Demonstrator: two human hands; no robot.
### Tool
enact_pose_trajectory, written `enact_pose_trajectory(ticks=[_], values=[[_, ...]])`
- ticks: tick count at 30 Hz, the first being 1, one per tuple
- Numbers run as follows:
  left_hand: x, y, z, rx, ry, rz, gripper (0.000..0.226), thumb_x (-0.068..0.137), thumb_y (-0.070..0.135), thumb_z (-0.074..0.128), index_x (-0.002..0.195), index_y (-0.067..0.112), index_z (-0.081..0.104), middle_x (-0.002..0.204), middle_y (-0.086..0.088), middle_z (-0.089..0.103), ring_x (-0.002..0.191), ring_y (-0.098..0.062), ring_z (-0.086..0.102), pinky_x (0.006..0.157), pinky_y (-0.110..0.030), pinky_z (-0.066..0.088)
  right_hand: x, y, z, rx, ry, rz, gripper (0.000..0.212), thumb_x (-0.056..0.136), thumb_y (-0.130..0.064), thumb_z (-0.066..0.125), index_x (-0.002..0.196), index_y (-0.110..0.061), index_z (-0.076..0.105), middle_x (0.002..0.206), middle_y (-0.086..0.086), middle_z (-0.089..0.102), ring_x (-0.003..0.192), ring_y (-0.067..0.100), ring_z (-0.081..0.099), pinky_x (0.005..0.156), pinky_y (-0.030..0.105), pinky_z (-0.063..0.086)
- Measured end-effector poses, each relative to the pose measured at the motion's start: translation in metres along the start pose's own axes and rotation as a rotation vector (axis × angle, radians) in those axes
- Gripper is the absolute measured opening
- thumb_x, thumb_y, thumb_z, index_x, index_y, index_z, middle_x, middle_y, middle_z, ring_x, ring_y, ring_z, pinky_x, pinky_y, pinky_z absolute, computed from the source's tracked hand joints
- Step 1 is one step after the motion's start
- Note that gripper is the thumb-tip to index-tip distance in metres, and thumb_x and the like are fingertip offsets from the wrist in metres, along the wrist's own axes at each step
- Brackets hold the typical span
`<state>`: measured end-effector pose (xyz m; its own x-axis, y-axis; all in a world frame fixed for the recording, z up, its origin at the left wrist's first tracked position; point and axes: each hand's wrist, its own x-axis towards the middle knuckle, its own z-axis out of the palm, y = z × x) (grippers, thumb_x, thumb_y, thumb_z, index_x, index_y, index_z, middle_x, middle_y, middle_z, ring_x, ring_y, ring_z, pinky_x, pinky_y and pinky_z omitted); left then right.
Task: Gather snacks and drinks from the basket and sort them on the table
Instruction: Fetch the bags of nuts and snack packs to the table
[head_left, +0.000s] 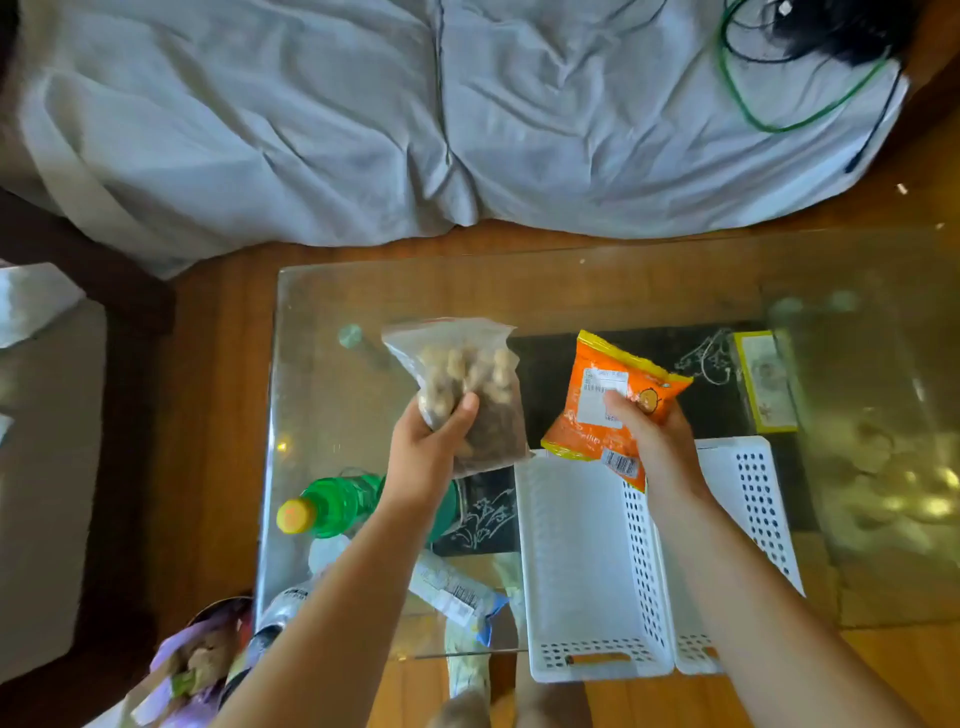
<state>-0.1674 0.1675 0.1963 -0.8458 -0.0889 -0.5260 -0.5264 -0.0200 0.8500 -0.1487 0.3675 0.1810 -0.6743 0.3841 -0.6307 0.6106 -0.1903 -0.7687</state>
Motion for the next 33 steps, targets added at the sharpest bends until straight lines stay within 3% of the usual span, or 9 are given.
enact_pose_trajectory(ticks=[6,9,14,17,22,27,30,31,33], values=[[0.097,-0.051,0.021,0.181,-0.027,-0.157,0.021,0.086,0.009,0.063,0.090,0.027,0.054,0.089,0.003,0.063,0.093,-0.021,0.061,0.083,-0.038,0.052,0.093,0.039,0.009,-0.110,-0.046,0.096,0.042,0.081,-0.030,0.069,0.117,-0.029,0.048,0.110,-0.007,0.059,0.093,0.013,0.061,0.070,0.029,0.050],[0.128,-0.079,0.022,0.311,-0.012,-0.232,0.017,0.087,0.014,0.062,0.091,0.026,0.050,0.084,0.008,0.059,0.089,-0.018,0.057,0.078,-0.033,0.046,0.121,0.056,0.016,-0.234,-0.076,0.126,0.038,0.079,-0.035,0.070,0.112,-0.029,0.051,0.107,-0.007,0.059,0.087,0.009,0.060,0.066,0.025,0.049],[0.158,-0.110,0.026,0.433,0.003,-0.369,0.030,0.089,0.018,0.060,0.117,0.012,0.051,0.095,-0.003,0.057,0.088,-0.020,0.055,0.079,-0.033,0.045,0.149,0.079,0.028,-0.428,-0.126,0.151,0.026,0.082,-0.040,0.065,0.102,-0.030,0.053,0.103,-0.007,0.059,0.088,0.011,0.057,0.068,0.025,0.047],[0.162,-0.119,0.031,0.421,-0.001,-0.380,0.035,0.091,0.011,0.056,0.124,0.011,0.043,0.088,0.002,0.052,0.091,-0.021,0.054,0.080,-0.033,0.043,0.158,0.087,0.031,-0.494,-0.128,0.183,0.030,0.083,-0.041,0.063,0.106,-0.024,0.055,0.105,-0.004,0.060,0.095,0.016,0.059,0.080,0.032,0.049],[0.160,-0.123,0.040,0.354,-0.030,-0.450,0.041,0.094,0.007,0.046,0.131,0.019,0.035,0.105,-0.004,0.053,0.111,-0.031,0.057,0.094,-0.053,0.049,0.163,0.089,0.034,-0.546,-0.119,0.168,0.032,0.085,-0.031,0.063,0.113,-0.019,0.053,0.112,0.001,0.060,0.093,0.016,0.056,0.074,0.029,0.046],[0.156,-0.111,0.041,0.361,0.008,-0.509,0.060,0.093,0.016,0.053,0.144,0.021,0.022,0.119,-0.006,0.046,0.105,-0.024,0.048,0.090,-0.040,0.045,0.158,0.084,0.031,-0.606,-0.120,0.174,0.041,0.087,-0.029,0.060,0.125,-0.018,0.048,0.124,0.003,0.057,0.097,0.015,0.053,0.057,0.018,0.040],[0.146,-0.094,0.039,0.333,0.026,-0.545,0.076,0.091,0.018,0.056,0.150,0.022,0.009,0.145,-0.009,0.036,0.125,-0.027,0.044,0.099,-0.041,0.037,0.152,0.074,0.028,-0.672,-0.119,0.186,0.062,0.087,-0.029,0.062,0.141,-0.018,0.034,0.142,0.007,0.044,0.122,0.026,0.049,0.073,0.026,0.050],[0.140,-0.087,0.038,0.299,0.024,-0.546,0.077,0.091,0.017,0.056,0.150,0.022,0.007,0.145,-0.007,0.035,0.123,-0.021,0.049,0.100,-0.039,0.035,0.148,0.069,0.026,-0.692,-0.112,0.191,0.069,0.087,-0.030,0.062,0.145,-0.018,0.027,0.147,0.008,0.036,0.129,0.028,0.044,0.077,0.027,0.049],[0.124,-0.071,0.039,0.198,0.012,-0.537,0.073,0.091,0.015,0.055,0.150,0.022,0.012,0.130,-0.001,0.042,0.087,-0.006,0.064,0.090,-0.032,0.036,0.139,0.057,0.023,-0.712,-0.099,0.195,0.074,0.086,-0.030,0.063,0.147,-0.019,0.021,0.151,0.009,0.028,0.133,0.029,0.039,0.082,0.029,0.047]])
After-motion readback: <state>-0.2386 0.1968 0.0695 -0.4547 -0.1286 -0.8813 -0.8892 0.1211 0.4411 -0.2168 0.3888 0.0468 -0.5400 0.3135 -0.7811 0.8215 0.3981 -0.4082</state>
